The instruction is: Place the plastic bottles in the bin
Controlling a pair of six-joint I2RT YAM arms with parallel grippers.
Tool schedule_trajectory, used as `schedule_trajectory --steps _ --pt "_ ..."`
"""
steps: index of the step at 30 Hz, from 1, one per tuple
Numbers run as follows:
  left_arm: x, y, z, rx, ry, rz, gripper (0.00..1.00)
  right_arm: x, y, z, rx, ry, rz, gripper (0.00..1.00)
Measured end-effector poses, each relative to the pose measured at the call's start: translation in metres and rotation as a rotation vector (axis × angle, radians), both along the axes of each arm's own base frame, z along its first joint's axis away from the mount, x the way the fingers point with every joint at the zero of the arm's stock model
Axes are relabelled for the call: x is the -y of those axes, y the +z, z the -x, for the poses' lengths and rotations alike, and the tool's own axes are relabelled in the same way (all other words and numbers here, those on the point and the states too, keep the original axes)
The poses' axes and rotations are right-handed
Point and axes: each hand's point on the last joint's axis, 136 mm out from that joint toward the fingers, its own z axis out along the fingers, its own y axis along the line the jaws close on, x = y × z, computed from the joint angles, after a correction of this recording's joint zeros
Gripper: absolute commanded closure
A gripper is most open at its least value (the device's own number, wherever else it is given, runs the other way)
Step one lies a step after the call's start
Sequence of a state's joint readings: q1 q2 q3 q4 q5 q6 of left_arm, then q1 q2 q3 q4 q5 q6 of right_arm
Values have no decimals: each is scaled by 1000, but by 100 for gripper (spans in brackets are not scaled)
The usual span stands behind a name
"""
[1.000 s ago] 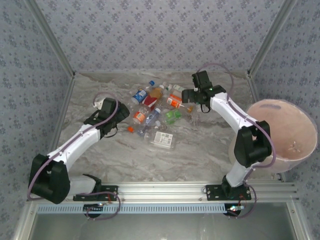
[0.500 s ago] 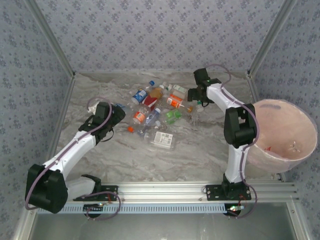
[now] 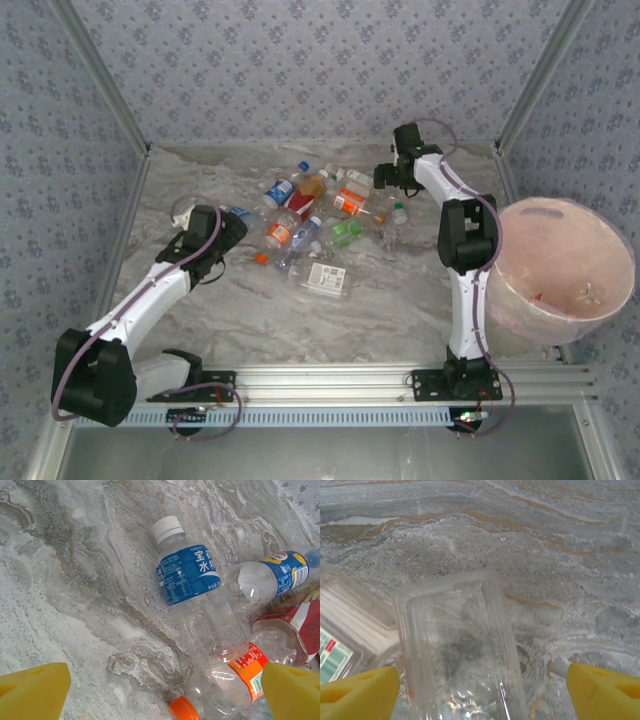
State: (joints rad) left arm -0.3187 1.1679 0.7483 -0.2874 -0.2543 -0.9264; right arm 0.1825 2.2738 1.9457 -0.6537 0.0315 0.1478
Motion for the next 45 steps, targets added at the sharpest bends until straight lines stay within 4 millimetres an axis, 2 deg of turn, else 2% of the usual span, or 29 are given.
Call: schedule_trajectory --steps 5,10,17,24,26,30,35,45 --pt "-4 -2 -1 -6 13 0 2 -2 -13 -4 -24 17 0 20" --pt "-4 -12 -1 -35 13 -6 2 -2 -17 -6 -30 16 1 25" --pt "-2 -15 -1 -47 5 0 2 -1 -25 -5 -44 1 15 23" --pt "0 -16 -1 -50 -2 7 2 -1 -33 0 -57 -14 16 39" --pt "0 -16 -1 -50 -2 7 2 -1 -31 6 -49 -20 20 42" --pt "1 -16 -1 -49 -1 12 2 2 -29 34 -64 -33 31 45" --pt "4 -14 -3 -41 -8 28 2 0 -2 56 3 -61 19 46" --pt "17 -13 -12 -17 -50 78 2 -17 90 80 247 -68 -30 47"
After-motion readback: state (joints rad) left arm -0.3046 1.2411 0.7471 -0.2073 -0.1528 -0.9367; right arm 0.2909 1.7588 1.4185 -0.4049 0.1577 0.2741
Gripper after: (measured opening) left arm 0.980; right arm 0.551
